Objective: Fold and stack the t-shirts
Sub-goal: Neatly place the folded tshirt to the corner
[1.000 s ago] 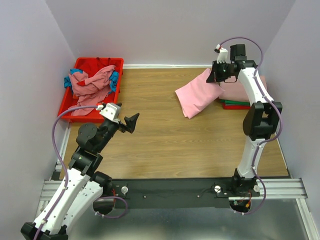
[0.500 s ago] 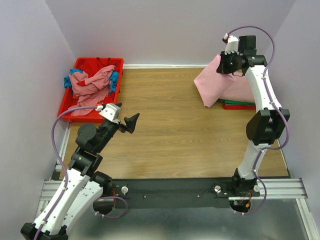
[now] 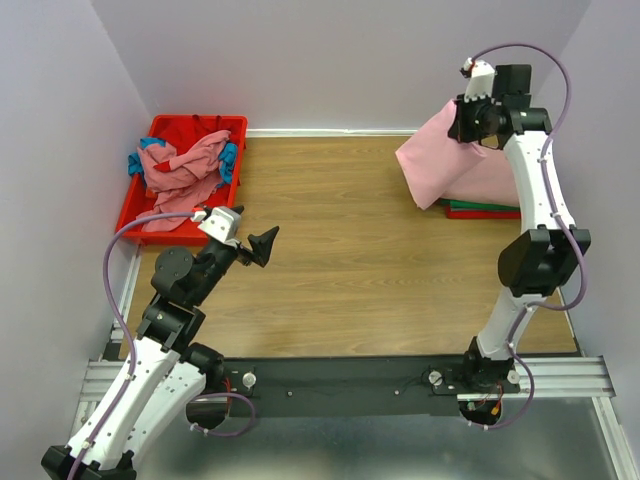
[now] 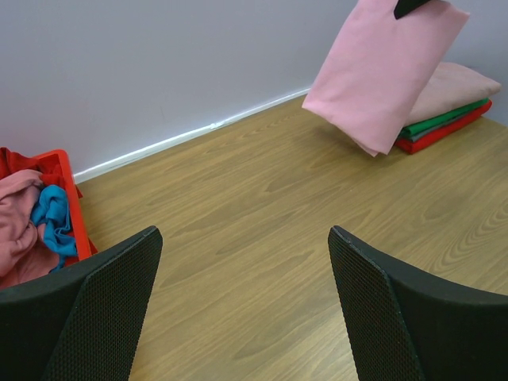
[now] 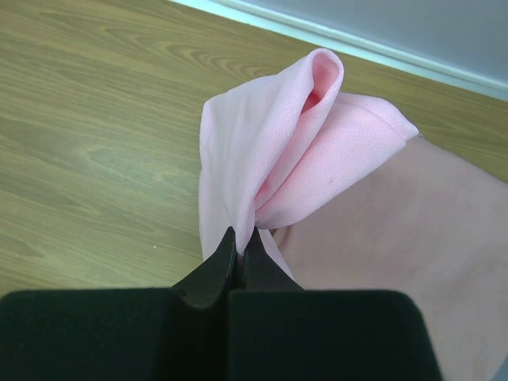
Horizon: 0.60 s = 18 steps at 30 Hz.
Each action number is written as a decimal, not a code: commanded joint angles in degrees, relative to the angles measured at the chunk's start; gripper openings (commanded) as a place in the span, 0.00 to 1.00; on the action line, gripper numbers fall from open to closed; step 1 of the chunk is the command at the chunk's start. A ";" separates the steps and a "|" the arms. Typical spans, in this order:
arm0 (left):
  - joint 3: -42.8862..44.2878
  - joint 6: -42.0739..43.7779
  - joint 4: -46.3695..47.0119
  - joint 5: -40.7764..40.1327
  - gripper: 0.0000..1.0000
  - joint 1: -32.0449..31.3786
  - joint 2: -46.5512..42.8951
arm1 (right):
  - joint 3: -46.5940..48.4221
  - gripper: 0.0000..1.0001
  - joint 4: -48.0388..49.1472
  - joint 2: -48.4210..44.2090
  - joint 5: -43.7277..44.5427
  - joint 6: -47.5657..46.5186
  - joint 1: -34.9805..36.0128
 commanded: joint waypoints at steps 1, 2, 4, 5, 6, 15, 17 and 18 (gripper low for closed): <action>-0.66 0.62 1.40 1.28 0.92 0.17 -0.59 | 3.66 0.00 0.10 -3.80 1.64 -0.64 -2.07; -0.66 0.53 1.49 1.29 0.92 0.17 -0.51 | 4.19 0.00 0.01 -3.89 1.55 -0.64 -2.34; -0.66 0.62 1.49 1.28 0.92 0.17 -0.51 | 4.72 0.00 -0.08 -4.07 1.64 -0.64 -2.51; -0.66 0.62 1.49 1.29 0.92 0.25 -0.59 | 4.89 0.00 0.01 -4.16 1.72 -0.64 -2.69; -0.66 0.62 1.49 1.20 0.92 0.17 -0.59 | 5.24 0.00 -0.08 -4.33 1.72 -0.64 -2.95; -0.66 0.62 1.49 1.29 0.92 0.08 -0.51 | 5.07 0.00 -0.34 -4.95 0.58 -1.00 -5.59; -0.66 0.62 1.40 1.29 0.92 -0.01 -0.51 | 5.07 0.00 -0.43 -4.60 0.23 -1.08 -6.20; -0.66 0.62 1.49 1.29 0.92 -0.01 -0.42 | 5.07 0.00 -0.43 -4.42 0.32 -1.17 -6.38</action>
